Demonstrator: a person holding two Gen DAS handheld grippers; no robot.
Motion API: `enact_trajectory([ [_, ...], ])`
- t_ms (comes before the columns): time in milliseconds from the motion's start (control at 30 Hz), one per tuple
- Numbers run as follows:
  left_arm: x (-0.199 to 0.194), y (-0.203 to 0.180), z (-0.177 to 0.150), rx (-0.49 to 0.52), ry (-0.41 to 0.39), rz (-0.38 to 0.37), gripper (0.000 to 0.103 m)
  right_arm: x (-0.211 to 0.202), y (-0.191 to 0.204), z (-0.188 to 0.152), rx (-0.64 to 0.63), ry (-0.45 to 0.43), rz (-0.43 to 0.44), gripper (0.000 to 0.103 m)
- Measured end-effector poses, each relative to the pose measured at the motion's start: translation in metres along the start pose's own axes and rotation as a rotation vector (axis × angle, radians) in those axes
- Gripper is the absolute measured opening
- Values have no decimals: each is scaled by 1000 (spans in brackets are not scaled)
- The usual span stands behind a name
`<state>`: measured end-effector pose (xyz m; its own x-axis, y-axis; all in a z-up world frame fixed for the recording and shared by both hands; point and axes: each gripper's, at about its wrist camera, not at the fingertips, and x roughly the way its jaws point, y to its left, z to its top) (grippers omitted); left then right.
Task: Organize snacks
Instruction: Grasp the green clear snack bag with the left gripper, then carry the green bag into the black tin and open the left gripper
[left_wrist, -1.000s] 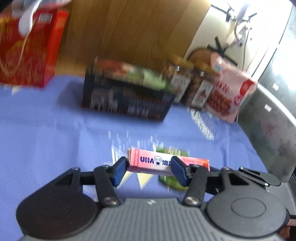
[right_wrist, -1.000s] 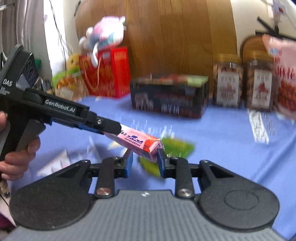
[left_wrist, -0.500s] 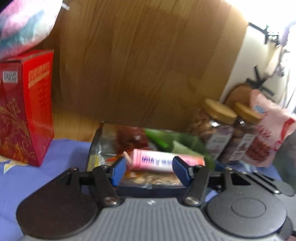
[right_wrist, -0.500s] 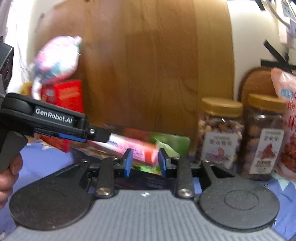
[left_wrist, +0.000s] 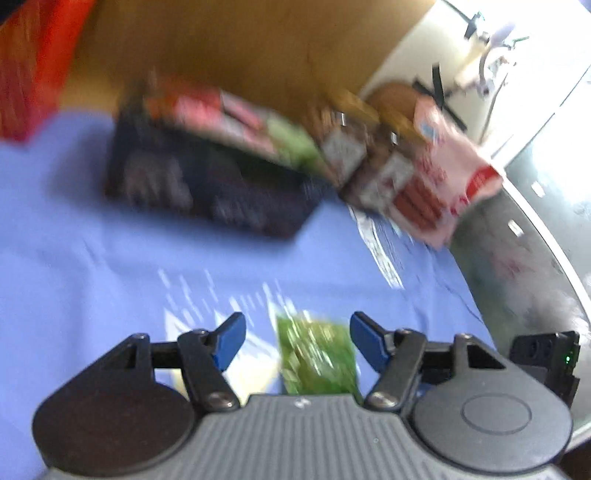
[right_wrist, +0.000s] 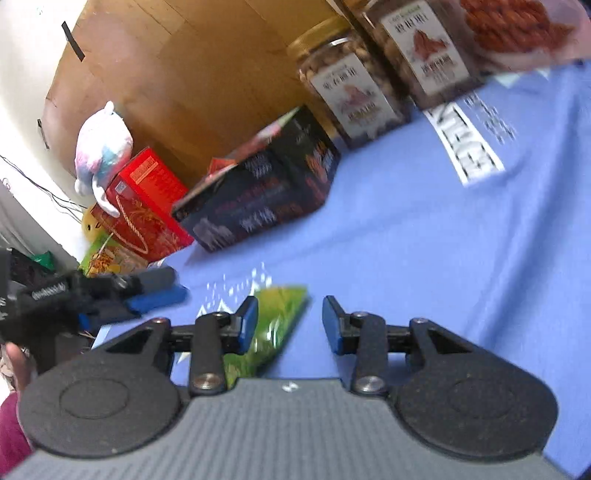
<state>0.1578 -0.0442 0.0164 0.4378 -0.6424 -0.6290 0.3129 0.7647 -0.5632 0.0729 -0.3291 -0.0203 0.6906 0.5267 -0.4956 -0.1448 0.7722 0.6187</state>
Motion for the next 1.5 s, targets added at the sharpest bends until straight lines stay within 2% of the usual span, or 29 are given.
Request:
enact_trajectory([
  [100, 21, 6, -14, -86, 64, -106, 62, 7, 5, -3, 27, 12, 51, 42],
  [233, 16, 6, -28, -143, 31, -107, 61, 6, 12, -10, 28, -2, 56, 41],
  [267, 13, 9, -31, -169, 31, -119, 58, 5, 13, -13, 36, 4, 70, 41],
  [367, 2, 20, -41, -218, 24, -125, 43, 0, 25, -23, -49, -3, 51, 41],
  [400, -1, 25, -44, -231, 21, -112, 30, 0, 31, -27, -91, -3, 45, 42],
  [433, -4, 28, -45, -240, 19, -92, 21, -1, 36, -31, -131, -2, 40, 44],
  [500, -5, 36, -47, -272, 12, -87, 10, -4, 45, -37, -198, 2, 40, 56],
  [600, -7, 37, -48, -281, 13, -80, 10, -8, 62, -48, -353, 14, 7, 62],
  [667, -10, 29, -50, -241, 11, -50, 10, -9, 74, -58, -462, 16, -48, 62],
  [767, -11, 16, -53, -179, 1, 5, 10, -8, 81, -67, -535, 7, -105, 58],
  [900, -15, 4, -58, -129, -13, 57, 10, -9, 82, -71, -556, -1, -132, 40],
  [1100, -20, 1, -64, -115, -26, 84, 10, -11, 85, -76, -573, -18, -140, 25],
  [1200, -22, -2, -65, -108, -26, 90, 10, -14, 85, -77, -562, -32, -135, 20],
  [1500, -29, -4, -61, -106, -47, 102, 10, -17, 91, -75, -577, -79, -109, 16],
])
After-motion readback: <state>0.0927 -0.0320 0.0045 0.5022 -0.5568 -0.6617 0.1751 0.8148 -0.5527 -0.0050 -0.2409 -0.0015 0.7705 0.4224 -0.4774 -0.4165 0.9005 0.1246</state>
